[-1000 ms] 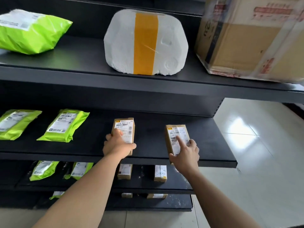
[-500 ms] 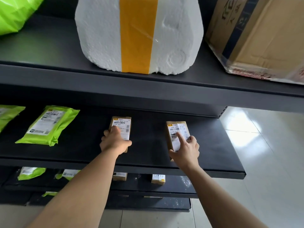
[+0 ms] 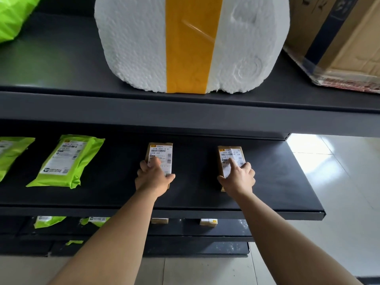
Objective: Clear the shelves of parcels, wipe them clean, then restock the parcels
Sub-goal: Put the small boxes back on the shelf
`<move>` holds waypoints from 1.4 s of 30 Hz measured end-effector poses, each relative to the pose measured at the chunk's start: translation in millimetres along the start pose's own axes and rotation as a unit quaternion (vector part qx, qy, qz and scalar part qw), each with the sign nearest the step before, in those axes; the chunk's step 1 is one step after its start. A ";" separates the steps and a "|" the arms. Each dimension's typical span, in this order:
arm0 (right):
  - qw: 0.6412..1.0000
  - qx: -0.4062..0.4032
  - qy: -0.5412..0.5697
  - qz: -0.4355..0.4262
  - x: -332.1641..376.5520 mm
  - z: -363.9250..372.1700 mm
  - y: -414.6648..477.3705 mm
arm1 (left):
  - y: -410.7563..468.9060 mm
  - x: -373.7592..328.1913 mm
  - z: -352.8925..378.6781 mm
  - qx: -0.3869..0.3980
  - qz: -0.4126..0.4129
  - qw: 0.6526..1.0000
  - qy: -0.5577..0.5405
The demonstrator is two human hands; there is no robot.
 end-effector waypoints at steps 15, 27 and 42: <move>0.996 0.055 -0.070 -0.013 0.3 7.9 -6.2 | 5.9 5.6 4.1 0.006 0.038 0.999 0.007; 0.999 0.016 -0.038 -0.033 12.2 -28.4 -66.3 | -8.0 -8.8 -35.4 0.009 0.116 0.993 0.010; 0.991 -0.018 0.115 -0.062 48.4 -19.7 -173.6 | -75.0 88.8 -62.4 0.023 0.115 0.969 -0.219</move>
Point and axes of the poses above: each hand's wrist, its own y-axis towards the middle knuckle, its own z-axis out of the palm, x = y × z, the point moved 7 cm from there along y, towards the middle knuckle, and after that the axes turned 3 degrees about -x, right-handed, at the moved point
